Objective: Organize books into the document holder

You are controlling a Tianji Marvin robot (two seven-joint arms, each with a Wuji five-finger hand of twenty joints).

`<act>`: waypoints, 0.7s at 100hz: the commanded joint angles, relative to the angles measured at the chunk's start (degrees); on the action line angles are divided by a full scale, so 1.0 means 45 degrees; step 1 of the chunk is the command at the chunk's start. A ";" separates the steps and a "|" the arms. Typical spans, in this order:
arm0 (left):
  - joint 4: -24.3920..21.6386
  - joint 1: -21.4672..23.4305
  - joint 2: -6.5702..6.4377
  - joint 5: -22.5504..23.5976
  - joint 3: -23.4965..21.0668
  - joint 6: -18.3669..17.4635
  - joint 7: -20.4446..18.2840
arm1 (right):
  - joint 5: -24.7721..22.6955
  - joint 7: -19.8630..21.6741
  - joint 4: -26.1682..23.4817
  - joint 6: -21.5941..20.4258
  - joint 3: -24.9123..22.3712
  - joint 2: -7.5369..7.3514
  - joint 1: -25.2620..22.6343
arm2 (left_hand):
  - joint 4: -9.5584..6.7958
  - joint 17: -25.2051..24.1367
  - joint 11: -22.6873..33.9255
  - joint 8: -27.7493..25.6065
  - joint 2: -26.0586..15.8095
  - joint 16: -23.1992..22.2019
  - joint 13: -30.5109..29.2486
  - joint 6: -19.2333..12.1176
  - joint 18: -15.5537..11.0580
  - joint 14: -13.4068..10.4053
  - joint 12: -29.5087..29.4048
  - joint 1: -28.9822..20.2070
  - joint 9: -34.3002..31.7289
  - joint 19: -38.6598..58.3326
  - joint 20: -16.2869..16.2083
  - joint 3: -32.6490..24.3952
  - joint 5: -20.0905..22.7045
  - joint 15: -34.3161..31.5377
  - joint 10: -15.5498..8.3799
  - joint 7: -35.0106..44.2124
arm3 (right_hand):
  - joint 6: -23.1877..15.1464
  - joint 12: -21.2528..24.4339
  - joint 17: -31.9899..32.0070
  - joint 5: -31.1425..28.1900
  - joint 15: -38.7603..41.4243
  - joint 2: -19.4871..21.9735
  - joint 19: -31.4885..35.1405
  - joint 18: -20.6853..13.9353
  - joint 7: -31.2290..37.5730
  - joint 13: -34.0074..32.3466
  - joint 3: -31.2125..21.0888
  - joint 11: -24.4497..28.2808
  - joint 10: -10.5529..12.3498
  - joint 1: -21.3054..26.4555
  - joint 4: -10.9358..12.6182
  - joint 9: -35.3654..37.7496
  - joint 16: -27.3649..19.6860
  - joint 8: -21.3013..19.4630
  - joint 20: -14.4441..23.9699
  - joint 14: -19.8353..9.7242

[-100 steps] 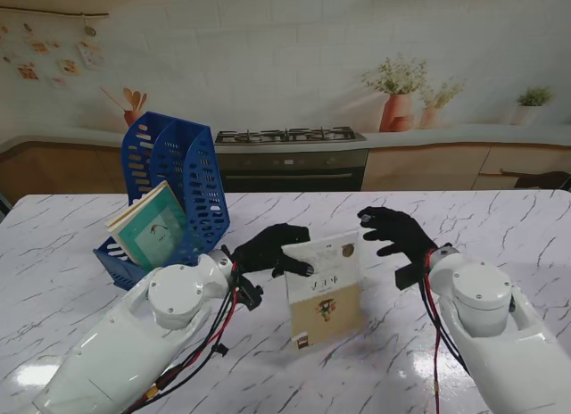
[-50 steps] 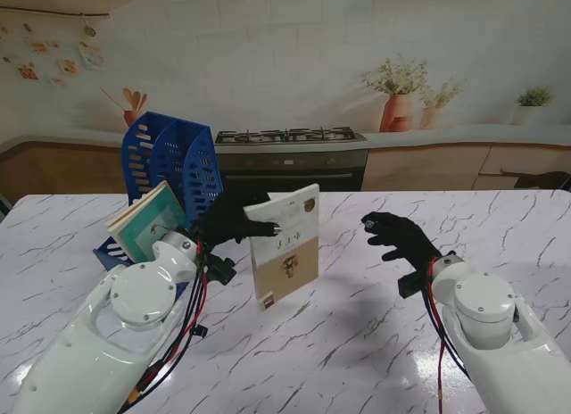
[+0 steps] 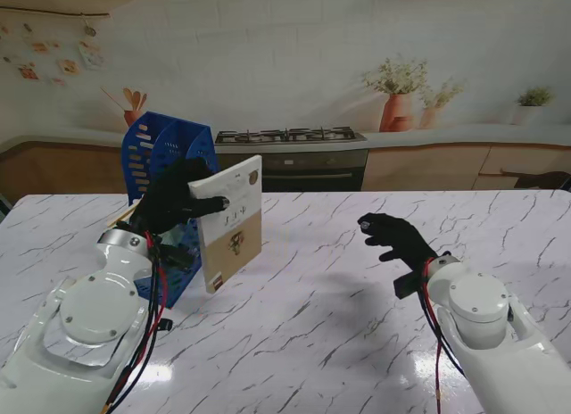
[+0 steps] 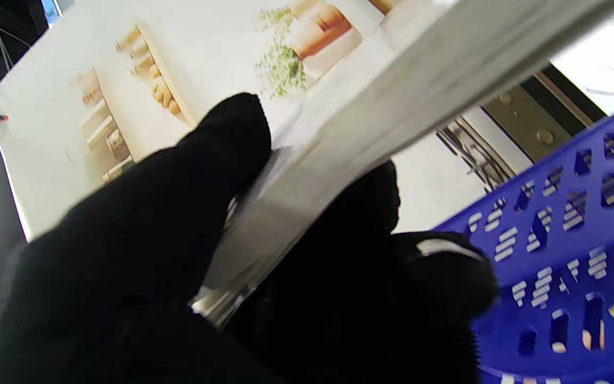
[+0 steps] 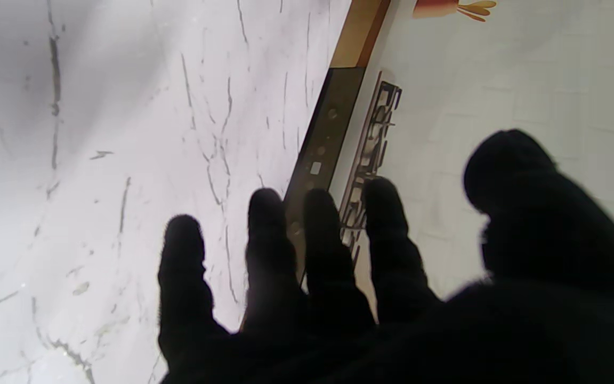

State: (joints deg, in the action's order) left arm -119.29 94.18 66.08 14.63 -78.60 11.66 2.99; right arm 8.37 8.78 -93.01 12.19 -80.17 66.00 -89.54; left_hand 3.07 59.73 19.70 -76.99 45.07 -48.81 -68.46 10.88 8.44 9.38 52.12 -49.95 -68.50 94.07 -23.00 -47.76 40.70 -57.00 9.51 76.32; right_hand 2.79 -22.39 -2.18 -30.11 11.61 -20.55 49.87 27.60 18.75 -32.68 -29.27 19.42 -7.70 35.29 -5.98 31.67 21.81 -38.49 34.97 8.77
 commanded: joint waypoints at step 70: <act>-0.1657 0.1798 0.0218 0.1936 -0.2614 0.1779 0.0924 | -0.0223 0.0068 -0.0080 -0.0066 0.0102 0.0035 -0.0229 | -0.1242 0.0276 -0.0229 -0.0083 -0.0438 0.0292 -0.0829 -0.0907 -0.2778 -0.0095 0.0252 -0.1700 -0.0606 0.1613 -0.0359 -0.2101 0.0621 -0.0197 -0.1703 0.0980 | -0.0388 0.0084 0.0057 0.0166 -0.0278 0.0035 -0.0191 -0.0528 -0.0054 -0.0050 0.0105 -0.0125 0.0371 -0.0172 0.0388 -0.0269 -0.0046 0.0177 0.0208 -0.0374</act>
State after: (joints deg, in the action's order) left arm -127.25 102.38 66.67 23.27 -89.60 20.45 6.77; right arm 7.44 8.97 -93.17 11.93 -80.08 65.91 -90.11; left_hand 3.07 59.77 19.38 -76.99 45.07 -48.26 -68.47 10.42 8.33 9.28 52.13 -50.02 -68.55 94.10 -23.42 -47.85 40.76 -57.21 9.33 77.07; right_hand 2.79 -22.38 -2.18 -30.12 11.61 -20.55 49.80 27.61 18.74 -32.68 -29.27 19.42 -7.70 35.29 -5.98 31.68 21.80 -38.49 35.36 8.77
